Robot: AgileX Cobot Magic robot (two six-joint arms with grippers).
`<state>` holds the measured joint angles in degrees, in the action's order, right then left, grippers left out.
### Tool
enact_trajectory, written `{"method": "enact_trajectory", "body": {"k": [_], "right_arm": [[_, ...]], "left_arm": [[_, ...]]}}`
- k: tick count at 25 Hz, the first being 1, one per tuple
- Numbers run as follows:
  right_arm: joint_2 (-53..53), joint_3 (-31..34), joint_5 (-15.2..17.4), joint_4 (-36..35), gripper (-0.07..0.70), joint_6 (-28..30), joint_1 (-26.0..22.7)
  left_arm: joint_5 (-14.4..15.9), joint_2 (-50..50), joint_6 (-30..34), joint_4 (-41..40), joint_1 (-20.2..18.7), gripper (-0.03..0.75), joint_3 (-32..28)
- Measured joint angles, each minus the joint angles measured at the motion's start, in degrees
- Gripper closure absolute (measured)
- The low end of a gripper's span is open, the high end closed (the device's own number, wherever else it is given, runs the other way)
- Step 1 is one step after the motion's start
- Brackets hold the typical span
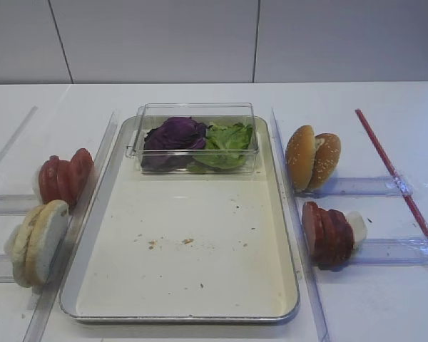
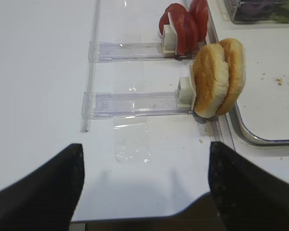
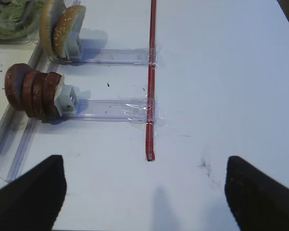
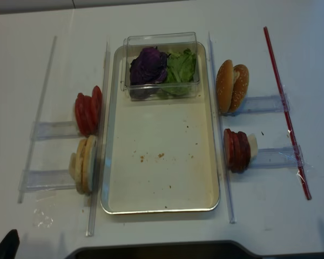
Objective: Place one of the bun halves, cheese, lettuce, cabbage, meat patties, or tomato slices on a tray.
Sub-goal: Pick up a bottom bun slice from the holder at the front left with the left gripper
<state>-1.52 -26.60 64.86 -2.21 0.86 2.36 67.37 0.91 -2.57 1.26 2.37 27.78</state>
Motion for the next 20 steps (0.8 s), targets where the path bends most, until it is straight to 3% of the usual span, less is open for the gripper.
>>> {"method": "enact_trajectory", "body": {"k": [6, 11, 20], "right_arm": [[0.0, 0.0, 0.0, 0.0, -0.057, 0.0, 0.0], [0.0, 0.0, 0.0, 0.0, -0.057, 0.0, 0.0], [0.0, 0.0, 0.0, -0.05, -0.057, 0.0, 0.0]], "left_arm": [[0.16, 0.0, 0.0, 0.33, 0.0, 0.183, 0.0], [3.75, -4.93, 1.37, 1.84, -0.13, 0.183, 3.07], [3.13, -14.22, 1.93, 3.28, -9.64, 0.244, 9.96]]}}
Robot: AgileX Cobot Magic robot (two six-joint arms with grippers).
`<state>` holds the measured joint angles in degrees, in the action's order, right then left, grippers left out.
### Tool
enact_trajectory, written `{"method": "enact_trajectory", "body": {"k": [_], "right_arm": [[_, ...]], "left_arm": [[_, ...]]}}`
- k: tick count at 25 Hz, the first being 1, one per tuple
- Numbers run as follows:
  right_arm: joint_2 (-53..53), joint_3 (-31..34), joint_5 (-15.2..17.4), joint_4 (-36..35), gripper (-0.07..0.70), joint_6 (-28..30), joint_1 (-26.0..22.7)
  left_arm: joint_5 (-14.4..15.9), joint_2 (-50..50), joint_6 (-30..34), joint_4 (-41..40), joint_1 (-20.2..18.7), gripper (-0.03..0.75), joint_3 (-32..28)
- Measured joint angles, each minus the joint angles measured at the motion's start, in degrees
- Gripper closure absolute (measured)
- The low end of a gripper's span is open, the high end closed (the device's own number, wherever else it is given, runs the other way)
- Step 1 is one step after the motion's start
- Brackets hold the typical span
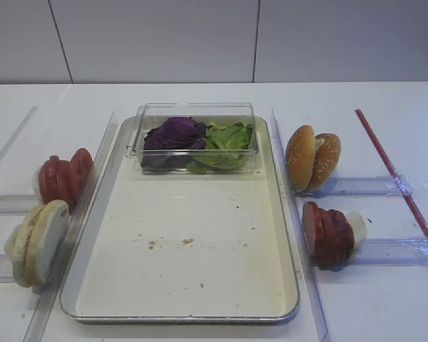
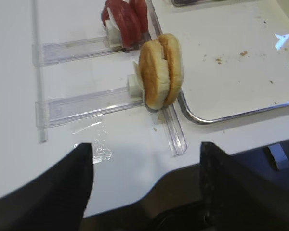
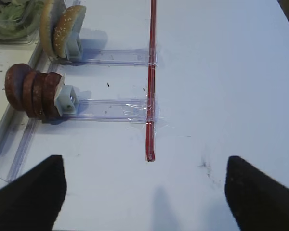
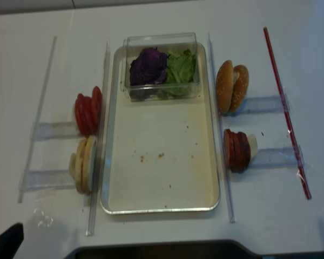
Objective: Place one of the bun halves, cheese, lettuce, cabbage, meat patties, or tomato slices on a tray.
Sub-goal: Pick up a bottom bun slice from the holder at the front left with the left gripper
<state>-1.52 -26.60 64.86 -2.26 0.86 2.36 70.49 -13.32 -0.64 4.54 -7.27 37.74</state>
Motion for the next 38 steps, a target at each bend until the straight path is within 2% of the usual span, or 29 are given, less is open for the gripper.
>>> {"method": "enact_trajectory", "body": {"k": [15, 19, 26, 38], "right_arm": [[0.0, 0.0, 0.0, 0.0, -0.057, 0.0, 0.0], [0.0, 0.0, 0.0, 0.0, -0.057, 0.0, 0.0], [0.0, 0.0, -0.1, 0.0, -0.057, 0.0, 0.0], [0.0, 0.0, -0.1, 0.0, -0.057, 0.0, 0.0]], "left_arm": [[-0.12, -28.98, -0.46, -1.77, -15.82, 0.248, 10.92], [-0.54, -37.13, -3.7, -4.09, -19.32, 0.248, 13.82], [-5.68, -47.84, -15.54, -5.52, -19.97, 0.25, 18.79], [-6.73, -60.52, -20.2, -5.6, -19.97, 0.254, 22.67]]}}
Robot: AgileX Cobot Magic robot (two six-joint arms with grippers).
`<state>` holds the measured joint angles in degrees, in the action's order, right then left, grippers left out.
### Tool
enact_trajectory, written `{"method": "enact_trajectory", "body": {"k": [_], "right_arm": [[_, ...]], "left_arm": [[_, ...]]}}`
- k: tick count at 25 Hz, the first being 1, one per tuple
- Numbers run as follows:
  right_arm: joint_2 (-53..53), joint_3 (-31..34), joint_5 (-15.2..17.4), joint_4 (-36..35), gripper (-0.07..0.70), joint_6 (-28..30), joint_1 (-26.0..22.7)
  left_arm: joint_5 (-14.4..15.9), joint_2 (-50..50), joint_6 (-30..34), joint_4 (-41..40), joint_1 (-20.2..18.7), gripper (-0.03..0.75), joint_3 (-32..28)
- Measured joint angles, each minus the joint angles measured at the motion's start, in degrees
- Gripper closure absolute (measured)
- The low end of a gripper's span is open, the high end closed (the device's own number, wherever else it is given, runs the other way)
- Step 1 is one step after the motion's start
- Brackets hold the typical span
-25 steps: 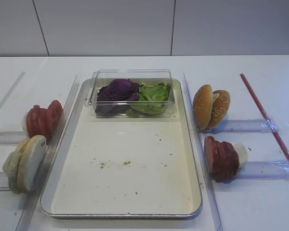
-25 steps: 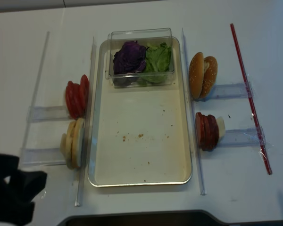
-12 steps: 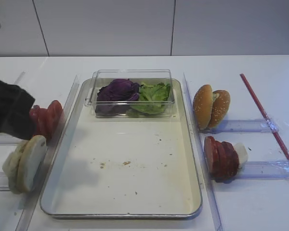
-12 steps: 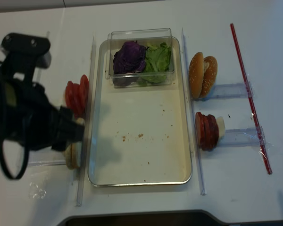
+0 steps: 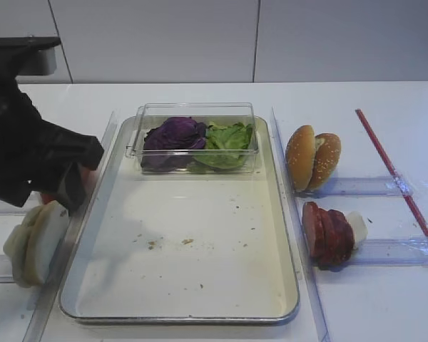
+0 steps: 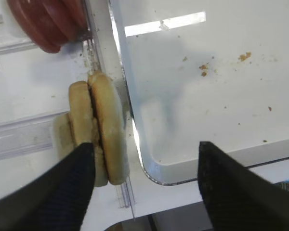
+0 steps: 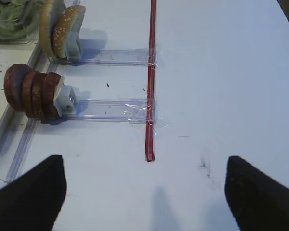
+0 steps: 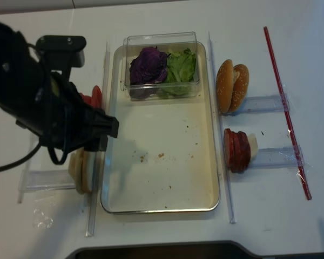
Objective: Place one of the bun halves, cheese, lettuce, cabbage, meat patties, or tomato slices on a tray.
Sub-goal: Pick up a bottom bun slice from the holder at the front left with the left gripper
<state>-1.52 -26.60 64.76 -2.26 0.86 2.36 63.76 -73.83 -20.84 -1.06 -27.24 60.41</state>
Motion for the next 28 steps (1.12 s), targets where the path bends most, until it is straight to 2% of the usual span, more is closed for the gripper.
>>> {"method": "enact_trajectory", "body": {"k": [5, 12, 19, 28], "right_arm": [[0.0, 0.0, 0.0, 0.0, -0.057, 0.0, 0.0], [0.0, 0.0, 0.0, 0.0, -0.057, 0.0, 0.0], [0.0, 0.0, 0.0, 0.0, -0.057, 0.0, 0.0], [0.0, 0.0, 0.0, 0.0, -0.057, 0.0, 0.0]], "left_arm": [[-0.38, -2.92, -1.21, -0.48, 0.0, 0.254, 0.0], [-2.44, -5.28, -1.42, -0.46, 0.0, 0.254, 0.13], [-2.44, -6.85, -1.42, -0.24, 0.0, 0.254, 0.13], [-0.99, -6.87, -1.42, 2.37, 0.0, 0.263, 0.18]]}}
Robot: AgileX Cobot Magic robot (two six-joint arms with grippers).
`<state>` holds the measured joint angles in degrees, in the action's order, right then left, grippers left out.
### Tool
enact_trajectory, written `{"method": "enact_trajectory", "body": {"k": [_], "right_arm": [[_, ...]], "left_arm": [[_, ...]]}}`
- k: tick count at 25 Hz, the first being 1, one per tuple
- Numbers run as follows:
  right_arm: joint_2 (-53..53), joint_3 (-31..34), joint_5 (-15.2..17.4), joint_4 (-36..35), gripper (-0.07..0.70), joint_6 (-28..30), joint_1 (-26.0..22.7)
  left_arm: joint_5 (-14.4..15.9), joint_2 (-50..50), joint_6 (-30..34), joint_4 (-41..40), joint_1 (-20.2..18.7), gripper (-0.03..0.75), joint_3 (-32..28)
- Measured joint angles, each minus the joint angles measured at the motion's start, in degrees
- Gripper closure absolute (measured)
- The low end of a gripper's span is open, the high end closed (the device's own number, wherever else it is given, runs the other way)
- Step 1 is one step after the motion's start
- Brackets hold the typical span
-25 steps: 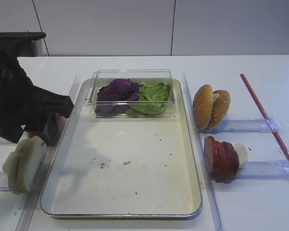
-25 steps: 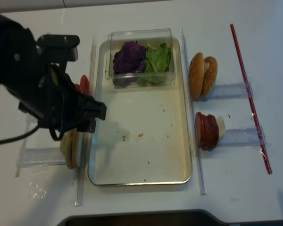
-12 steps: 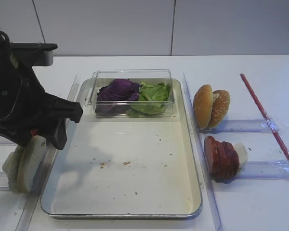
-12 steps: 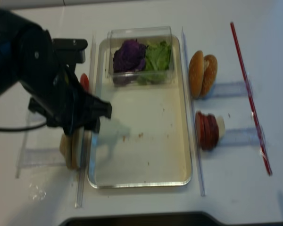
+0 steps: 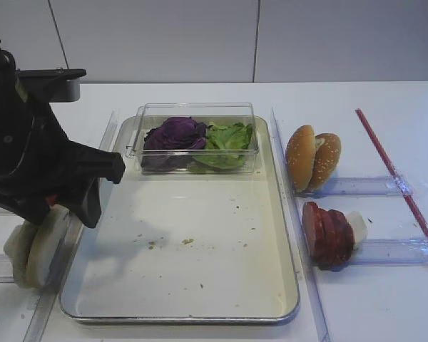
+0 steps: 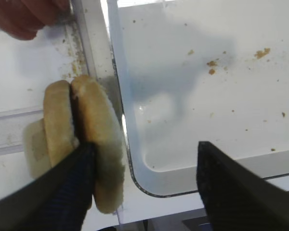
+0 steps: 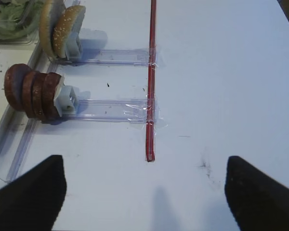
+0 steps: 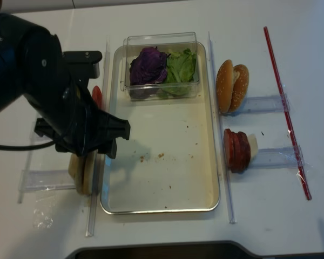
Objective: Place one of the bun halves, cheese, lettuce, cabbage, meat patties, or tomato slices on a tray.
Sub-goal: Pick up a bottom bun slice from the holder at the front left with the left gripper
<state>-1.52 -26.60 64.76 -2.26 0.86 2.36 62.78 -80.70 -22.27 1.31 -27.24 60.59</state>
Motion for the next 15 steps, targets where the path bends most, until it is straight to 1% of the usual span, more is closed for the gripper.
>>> {"method": "enact_trajectory", "body": {"k": [4, 8, 15], "right_arm": [[0.0, 0.0, 0.0, 0.0, -0.057, 0.0, 0.0], [0.0, 0.0, 0.0, 0.0, -0.057, 0.0, 0.0], [0.0, 0.0, 0.0, 0.0, -0.057, -0.26, 0.0]], "left_arm": [[0.22, -0.3, 0.0, 0.0, 0.0, 0.267, 0.09], [1.45, -3.04, 0.0, 0.0, 0.0, 0.267, 0.29], [1.71, -4.56, -0.36, -4.75, 0.0, 0.28, 0.29]]}}
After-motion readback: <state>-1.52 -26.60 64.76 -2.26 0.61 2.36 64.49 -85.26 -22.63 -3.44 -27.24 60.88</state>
